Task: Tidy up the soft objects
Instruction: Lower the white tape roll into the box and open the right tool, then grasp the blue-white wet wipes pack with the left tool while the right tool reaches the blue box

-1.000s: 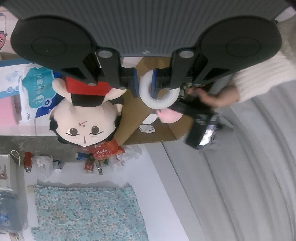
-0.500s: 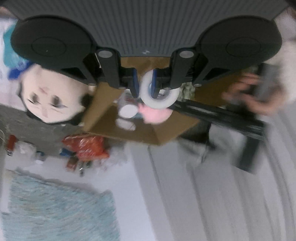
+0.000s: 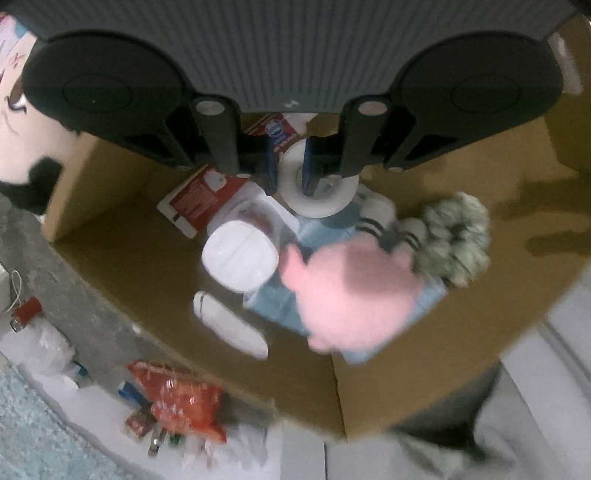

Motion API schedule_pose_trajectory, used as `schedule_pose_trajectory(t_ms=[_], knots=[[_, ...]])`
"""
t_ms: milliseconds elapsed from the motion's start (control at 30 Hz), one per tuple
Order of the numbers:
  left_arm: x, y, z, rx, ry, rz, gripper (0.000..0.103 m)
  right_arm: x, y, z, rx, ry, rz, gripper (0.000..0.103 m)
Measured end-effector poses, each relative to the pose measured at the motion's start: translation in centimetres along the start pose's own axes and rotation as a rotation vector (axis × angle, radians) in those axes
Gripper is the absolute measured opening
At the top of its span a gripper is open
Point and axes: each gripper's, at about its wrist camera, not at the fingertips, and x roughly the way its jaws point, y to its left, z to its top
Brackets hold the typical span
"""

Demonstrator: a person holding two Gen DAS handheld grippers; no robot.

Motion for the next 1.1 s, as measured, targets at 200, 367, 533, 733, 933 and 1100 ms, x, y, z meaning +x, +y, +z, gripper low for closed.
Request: schedule_pose_trajectory(t_ms=[200,367,533,733,933,1100], knots=[[0.1,1.1,-0.3,-0.043,-0.015,-0.047,0.061,1.5,0.5,1.0,-0.017,0.033,-0.064,0.015],[-0.1,0.7,-0.4,-0.02,-0.002,-0.034,0.062,1.8,1.4,0.9,-0.118,0.091,-0.1,0.032],[-0.9,0.5,-0.4,-0.031,-0.004,-0.027,0.062,0.0,0.7,0.8,-0.074,0.062,-0.036,0.032],[-3.7,-1.7,-0.9,-0.007,-0.032,-0.033,0.063,-10.1,-2.8,-2.8,0.045,-0.209,0.068,0.032],[-7.4,-8.3,-1.3,0.095,-0.09,-0.108,0.064,-23.8,-12.2,-12.6,0.221,-0.445,0.134,0.034],[-7.4,-15.6,-2.0,0.175,-0.095,-0.227,0.072,-28.2,-18.1,-22.7,0.286,-0.496,-0.036,0.041]])
